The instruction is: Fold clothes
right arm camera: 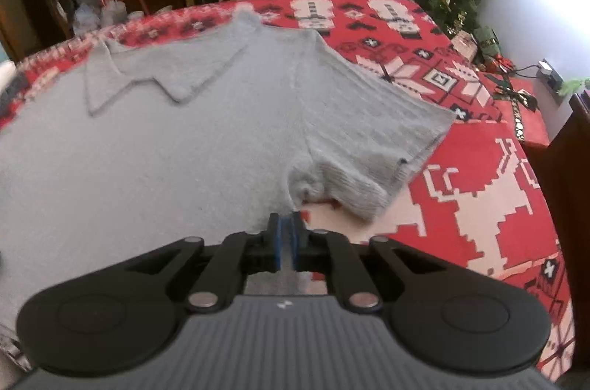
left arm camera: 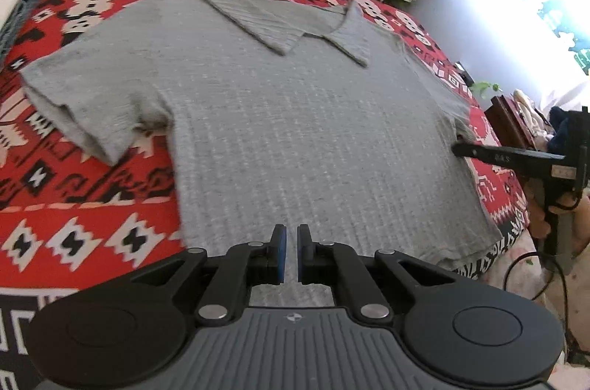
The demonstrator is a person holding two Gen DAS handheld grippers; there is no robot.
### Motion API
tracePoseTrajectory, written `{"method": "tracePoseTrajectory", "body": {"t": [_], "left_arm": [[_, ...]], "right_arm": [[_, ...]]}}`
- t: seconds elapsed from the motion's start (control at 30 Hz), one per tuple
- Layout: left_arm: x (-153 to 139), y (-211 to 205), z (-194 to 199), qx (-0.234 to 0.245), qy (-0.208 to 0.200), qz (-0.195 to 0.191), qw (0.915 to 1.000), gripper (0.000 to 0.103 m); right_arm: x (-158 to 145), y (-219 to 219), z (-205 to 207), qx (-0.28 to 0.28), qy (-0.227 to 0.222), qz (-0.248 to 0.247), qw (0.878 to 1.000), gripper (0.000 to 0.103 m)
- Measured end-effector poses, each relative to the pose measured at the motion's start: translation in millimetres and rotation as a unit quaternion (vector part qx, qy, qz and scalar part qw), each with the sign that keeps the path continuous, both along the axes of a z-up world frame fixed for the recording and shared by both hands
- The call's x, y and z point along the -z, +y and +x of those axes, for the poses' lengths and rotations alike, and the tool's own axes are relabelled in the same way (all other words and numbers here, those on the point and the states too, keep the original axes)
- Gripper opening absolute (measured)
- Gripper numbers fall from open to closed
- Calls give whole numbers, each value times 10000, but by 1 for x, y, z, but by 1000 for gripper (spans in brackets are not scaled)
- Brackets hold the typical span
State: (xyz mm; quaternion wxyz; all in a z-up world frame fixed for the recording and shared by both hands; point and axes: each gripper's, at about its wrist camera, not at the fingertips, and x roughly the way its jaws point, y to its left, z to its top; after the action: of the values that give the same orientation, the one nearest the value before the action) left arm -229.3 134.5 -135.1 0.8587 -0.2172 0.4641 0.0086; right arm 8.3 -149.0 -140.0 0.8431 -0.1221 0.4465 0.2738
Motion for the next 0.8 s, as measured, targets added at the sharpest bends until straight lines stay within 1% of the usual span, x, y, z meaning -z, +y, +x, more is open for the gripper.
{"method": "tracePoseTrajectory", "body": {"t": [0.07, 0.1, 0.17, 0.23, 0.3, 0.33, 0.4, 0.5, 0.7, 0.73, 0.77, 0.8], "left_arm": [[0, 1, -3, -31, 12, 19, 10000, 4], [1, 2, -4, -36, 18, -12, 10000, 4], [2, 4, -4, -28, 31, -78, 10000, 4], [2, 4, -1, 7, 33, -66, 10000, 4], [1, 3, 1, 38, 15, -40, 10000, 4], [0, 4, 1, 39, -6, -39, 10000, 4], [-3, 4, 0, 16, -58, -41, 10000, 4], [-4, 6, -3, -53, -81, -66, 9999, 4], [0, 8, -3, -79, 33, -118, 9999, 4], [0, 8, -2, -68, 36, -111, 9999, 4], [0, 7, -2, -59, 33, -96, 9999, 4], [-1, 7, -2, -52, 29, -78, 10000, 4]], "right_arm": [[-2, -6, -4, -42, 112, -72, 9999, 1], [-4, -10, -5, -29, 156, -22, 9999, 3], [-8, -20, -3, 168, 182, 276, 9993, 4], [-10, -28, 3, 435, 217, 580, 9971, 4], [-7, -30, 14, 697, 313, 812, 9938, 8], [-3, -29, 20, 748, 389, 892, 9924, 8], [4, -22, 26, 751, 489, 873, 9921, 9], [7, -12, 23, 560, 481, 843, 9937, 9], [7, 3, 12, 308, 243, 485, 9981, 10], [6, 4, 10, 274, 217, 446, 9984, 6], [6, 7, 8, 231, 146, 370, 9989, 5], [6, 9, 6, 185, 56, 280, 9994, 1]]}}
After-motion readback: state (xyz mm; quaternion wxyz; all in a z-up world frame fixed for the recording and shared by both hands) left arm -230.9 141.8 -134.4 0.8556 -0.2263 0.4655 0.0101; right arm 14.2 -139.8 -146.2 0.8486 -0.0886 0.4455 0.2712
